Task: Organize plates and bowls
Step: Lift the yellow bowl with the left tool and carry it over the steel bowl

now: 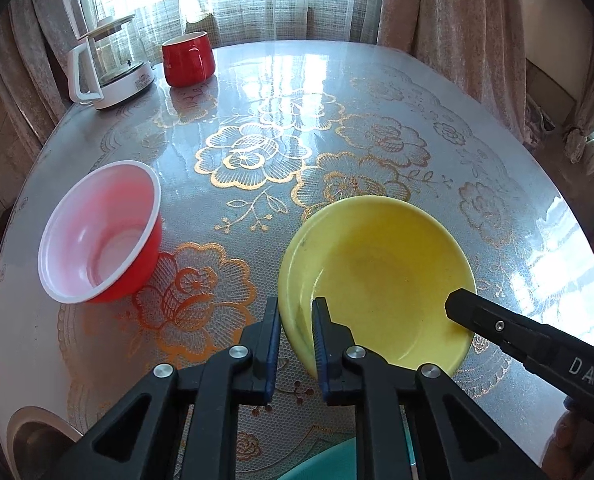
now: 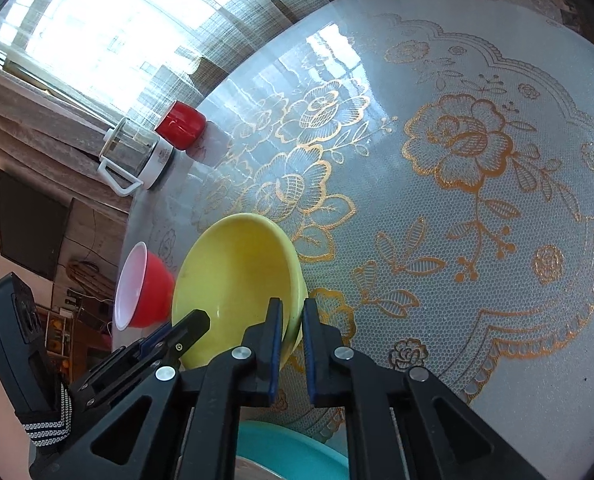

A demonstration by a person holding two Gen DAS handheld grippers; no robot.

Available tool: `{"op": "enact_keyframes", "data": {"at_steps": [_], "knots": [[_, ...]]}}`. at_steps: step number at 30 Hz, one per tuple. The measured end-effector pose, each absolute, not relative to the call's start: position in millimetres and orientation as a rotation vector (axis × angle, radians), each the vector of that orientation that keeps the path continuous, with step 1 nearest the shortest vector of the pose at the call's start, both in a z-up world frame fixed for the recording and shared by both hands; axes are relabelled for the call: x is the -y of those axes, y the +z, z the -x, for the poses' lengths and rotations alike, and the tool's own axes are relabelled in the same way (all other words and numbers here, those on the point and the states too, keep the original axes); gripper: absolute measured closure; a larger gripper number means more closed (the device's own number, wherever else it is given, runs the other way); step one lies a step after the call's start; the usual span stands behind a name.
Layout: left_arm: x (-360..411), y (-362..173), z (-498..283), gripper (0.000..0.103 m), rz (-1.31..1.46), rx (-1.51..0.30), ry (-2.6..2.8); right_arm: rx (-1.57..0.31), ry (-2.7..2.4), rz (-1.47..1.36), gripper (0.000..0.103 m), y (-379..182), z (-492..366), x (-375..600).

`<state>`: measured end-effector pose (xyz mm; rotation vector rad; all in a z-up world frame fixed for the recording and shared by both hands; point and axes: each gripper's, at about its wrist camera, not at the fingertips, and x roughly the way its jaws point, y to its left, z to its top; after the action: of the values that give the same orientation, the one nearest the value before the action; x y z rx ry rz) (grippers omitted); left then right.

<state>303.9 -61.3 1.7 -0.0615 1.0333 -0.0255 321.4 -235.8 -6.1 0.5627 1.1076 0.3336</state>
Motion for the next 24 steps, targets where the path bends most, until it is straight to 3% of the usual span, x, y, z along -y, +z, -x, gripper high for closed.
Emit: {"op": "enact_keyframes", "data": {"at_steps": [24], "knots": [[57.8, 34.3, -229.8, 0.087, 0.071, -0.917, -0.017, -1.035, 0.356, -0.586, 0.093, 26.7, -253.8, 240.0]]}}
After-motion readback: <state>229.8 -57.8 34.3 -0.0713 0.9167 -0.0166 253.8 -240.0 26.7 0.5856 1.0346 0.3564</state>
